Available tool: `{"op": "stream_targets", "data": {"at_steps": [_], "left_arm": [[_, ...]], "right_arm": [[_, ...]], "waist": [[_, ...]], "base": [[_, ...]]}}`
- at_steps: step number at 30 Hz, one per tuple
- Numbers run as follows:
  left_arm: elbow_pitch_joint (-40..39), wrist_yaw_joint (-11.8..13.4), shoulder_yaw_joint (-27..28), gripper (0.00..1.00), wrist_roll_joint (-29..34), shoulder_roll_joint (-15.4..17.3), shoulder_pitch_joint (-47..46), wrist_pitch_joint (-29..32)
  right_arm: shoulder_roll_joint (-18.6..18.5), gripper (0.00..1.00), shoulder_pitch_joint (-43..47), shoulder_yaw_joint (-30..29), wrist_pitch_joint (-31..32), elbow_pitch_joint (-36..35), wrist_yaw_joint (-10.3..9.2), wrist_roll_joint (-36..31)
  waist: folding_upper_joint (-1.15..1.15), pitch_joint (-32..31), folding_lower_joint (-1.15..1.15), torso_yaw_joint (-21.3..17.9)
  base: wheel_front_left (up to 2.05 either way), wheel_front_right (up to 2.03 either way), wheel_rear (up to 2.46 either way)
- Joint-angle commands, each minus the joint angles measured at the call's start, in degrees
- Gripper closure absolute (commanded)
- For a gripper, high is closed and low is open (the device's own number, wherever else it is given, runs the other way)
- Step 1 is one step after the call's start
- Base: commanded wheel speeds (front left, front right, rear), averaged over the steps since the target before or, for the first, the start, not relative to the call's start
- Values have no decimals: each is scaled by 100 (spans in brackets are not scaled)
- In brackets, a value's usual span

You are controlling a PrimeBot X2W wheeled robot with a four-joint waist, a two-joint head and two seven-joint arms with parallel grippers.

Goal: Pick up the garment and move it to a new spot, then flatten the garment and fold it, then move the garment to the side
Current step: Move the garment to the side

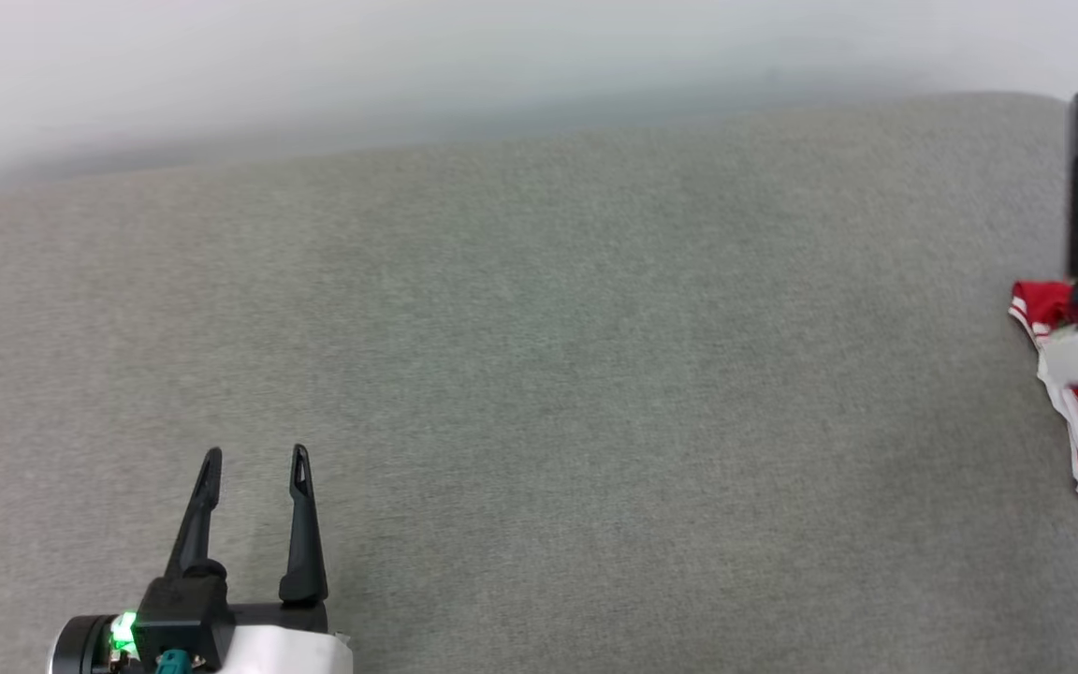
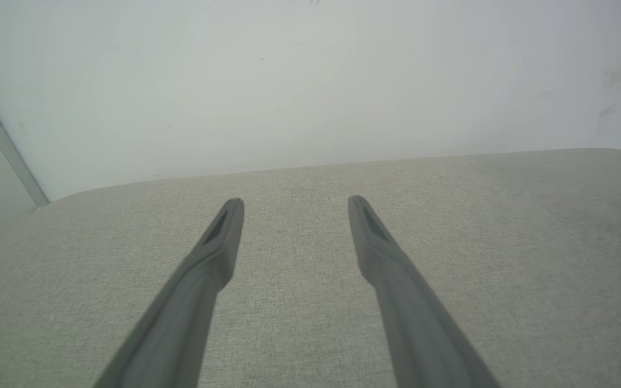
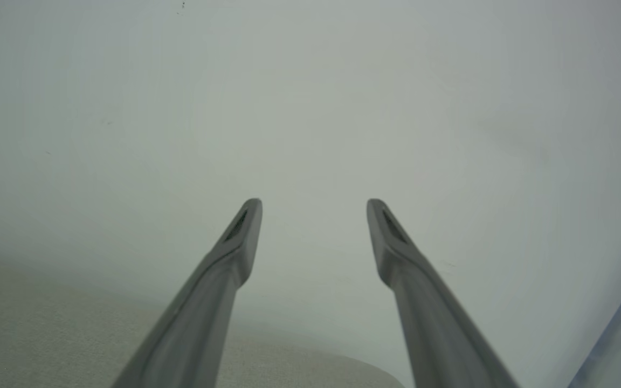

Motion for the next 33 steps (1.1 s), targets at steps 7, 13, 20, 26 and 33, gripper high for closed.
{"op": "stream_targets", "data": {"at_steps": [7, 13, 20, 26, 33], "left_arm": [[163, -42, -68, 0, -25, -21, 186, 15], [265, -82, -141, 0, -27, -29, 209, 16], [361, -106, -176, 0, -26, -39, 343, 16], [450, -121, -191, 0, -28, -42, 462, 16], [508, -93, -165, 0, -51, -48, 540, 16]], "right_arm": [[892, 0, 1330, 157, -20, -641, -5, 142], [1275, 0, 2067, 34, -21, -585, -5, 288], [1548, 0, 2897, -81, -21, -596, -5, 430], [1628, 0, 3445, -3, -22, -808, -4, 416], [1638, 0, 3833, 78, -22, -959, -5, 632]], "waist": [[0, -448, 0, 405], [0, -616, 0, 563], [0, -818, 0, 663], [0, -1008, 0, 710], [0, -1127, 0, 747]], "base": [[0, 0, 0], [0, 0, 0], [0, 0, 0], [0, 0, 0], [0, 0, 0]]}}
